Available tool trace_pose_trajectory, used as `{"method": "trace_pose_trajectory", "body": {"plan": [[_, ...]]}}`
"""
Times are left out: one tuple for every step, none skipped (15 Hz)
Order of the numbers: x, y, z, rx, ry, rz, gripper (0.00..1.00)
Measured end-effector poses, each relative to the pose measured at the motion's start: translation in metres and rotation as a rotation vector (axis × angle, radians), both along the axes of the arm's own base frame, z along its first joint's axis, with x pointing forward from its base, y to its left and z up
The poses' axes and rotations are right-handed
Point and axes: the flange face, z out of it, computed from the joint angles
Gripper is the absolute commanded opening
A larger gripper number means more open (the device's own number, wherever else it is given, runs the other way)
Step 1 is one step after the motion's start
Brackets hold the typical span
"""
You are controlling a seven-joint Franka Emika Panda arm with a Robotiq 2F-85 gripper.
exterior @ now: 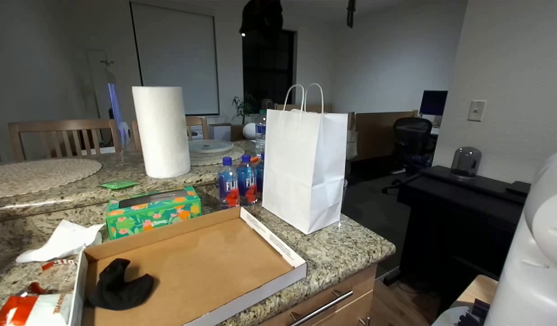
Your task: Pick up the socks and put them in the paper bag
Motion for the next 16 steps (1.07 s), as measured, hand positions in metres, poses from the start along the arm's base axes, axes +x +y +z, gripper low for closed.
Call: {"method": "trace_pose_trajectory", "body": {"plan": [[0.001, -0.017, 0.001, 0.004, 0.013, -0.011, 0.09], [0.002, -0.034, 0.0, 0.005, 0.027, -0.019, 0.09], [0.002, -0.049, -0.001, 0.002, 0.041, -0.024, 0.09], [0.002, -0.063, -0.004, -0.001, 0.054, -0.025, 0.09], [0.002, -0.076, -0.008, -0.006, 0.068, -0.021, 0.09], [0.002, -0.087, -0.012, -0.009, 0.083, -0.015, 0.09], [0.003, -0.097, -0.017, -0.012, 0.098, -0.009, 0.09], [0.005, -0.107, -0.023, -0.015, 0.112, -0.001, 0.09], [0.007, -0.116, -0.03, -0.017, 0.13, 0.005, 0.09], [0.009, -0.124, -0.037, -0.018, 0.147, 0.012, 0.09], [0.012, -0.132, -0.046, -0.016, 0.163, 0.019, 0.09], [0.016, -0.14, -0.055, -0.013, 0.179, 0.025, 0.09], [0.019, -0.148, -0.065, -0.008, 0.196, 0.033, 0.09], [0.023, -0.155, -0.075, -0.002, 0.212, 0.04, 0.09], [0.027, -0.16, -0.084, 0.006, 0.227, 0.048, 0.09], [0.031, -0.165, -0.093, 0.015, 0.24, 0.054, 0.09]]}}
